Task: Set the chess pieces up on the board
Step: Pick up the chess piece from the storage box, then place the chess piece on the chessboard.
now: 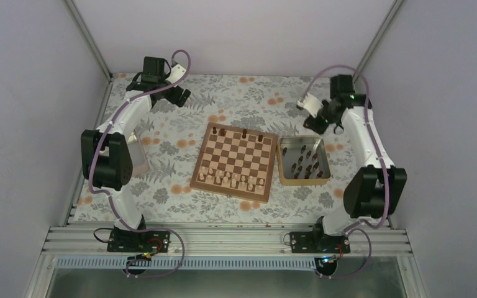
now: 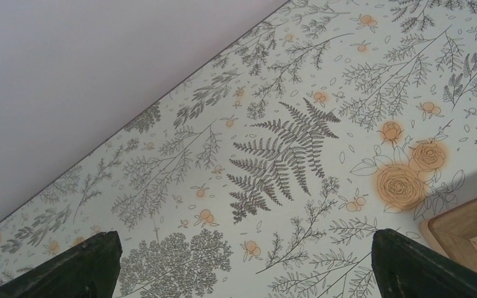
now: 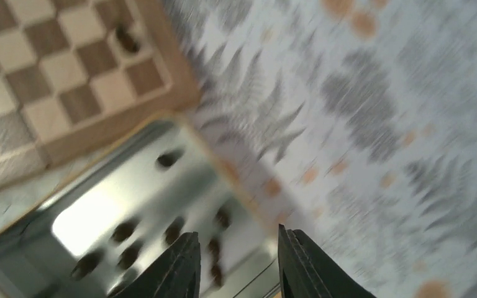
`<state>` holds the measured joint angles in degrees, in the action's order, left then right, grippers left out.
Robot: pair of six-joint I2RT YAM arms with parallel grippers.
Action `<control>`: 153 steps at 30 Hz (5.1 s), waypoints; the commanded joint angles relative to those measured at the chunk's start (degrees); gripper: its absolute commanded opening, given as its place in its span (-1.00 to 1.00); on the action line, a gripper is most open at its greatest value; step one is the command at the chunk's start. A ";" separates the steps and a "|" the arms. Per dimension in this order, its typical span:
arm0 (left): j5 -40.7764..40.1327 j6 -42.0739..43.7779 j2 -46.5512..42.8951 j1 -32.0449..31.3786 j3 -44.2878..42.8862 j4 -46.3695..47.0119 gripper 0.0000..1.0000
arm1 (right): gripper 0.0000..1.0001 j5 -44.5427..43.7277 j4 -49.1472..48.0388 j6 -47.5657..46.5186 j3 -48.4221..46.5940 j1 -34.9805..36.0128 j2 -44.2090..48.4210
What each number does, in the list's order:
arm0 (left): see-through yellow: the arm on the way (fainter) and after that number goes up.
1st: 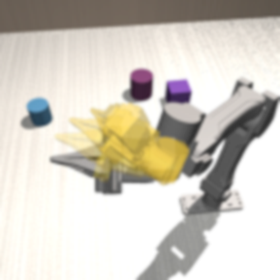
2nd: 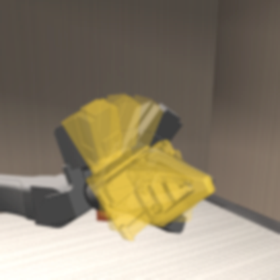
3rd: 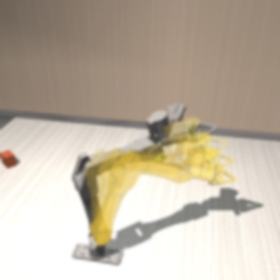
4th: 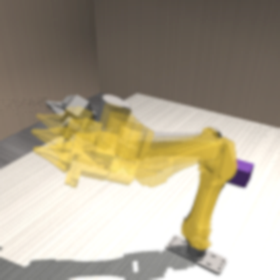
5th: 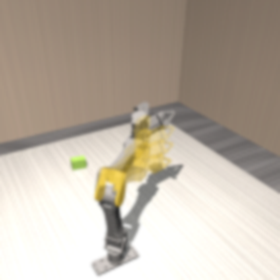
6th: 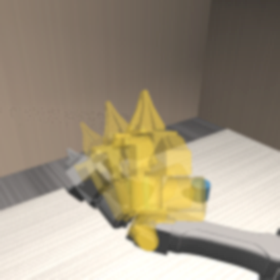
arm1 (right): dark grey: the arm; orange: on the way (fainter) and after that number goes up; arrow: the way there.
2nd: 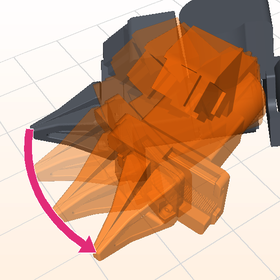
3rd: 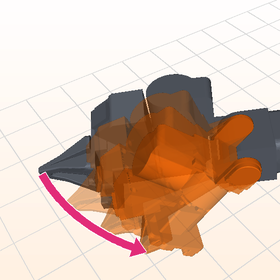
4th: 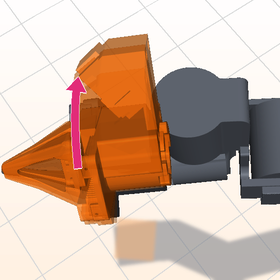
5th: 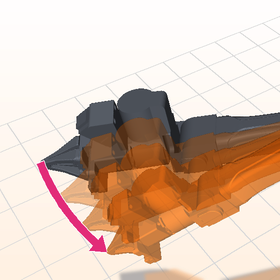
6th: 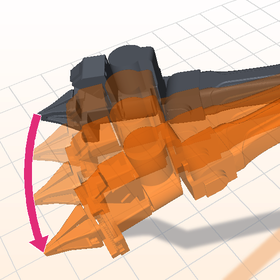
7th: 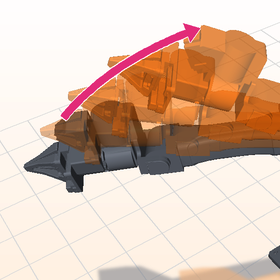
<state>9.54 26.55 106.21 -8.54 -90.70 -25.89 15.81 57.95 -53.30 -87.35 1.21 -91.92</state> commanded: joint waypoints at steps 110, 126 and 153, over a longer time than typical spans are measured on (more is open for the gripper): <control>-1.82 0.86 4.98 -4.16 -2.14 -0.74 1.00 | -0.77 -6.72 3.99 2.61 -11.49 17.82 -23.57; -2.95 1.05 4.70 -4.87 -1.99 -0.59 1.00 | -0.77 -5.67 1.43 3.28 -12.00 18.44 -23.23; -3.02 1.40 4.21 -4.83 -1.26 -0.31 1.00 | -0.77 -8.36 9.10 2.23 -24.31 25.92 -32.58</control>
<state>6.35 27.64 109.67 -13.04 -91.61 -26.06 8.14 65.76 -50.94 -110.24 26.41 -123.33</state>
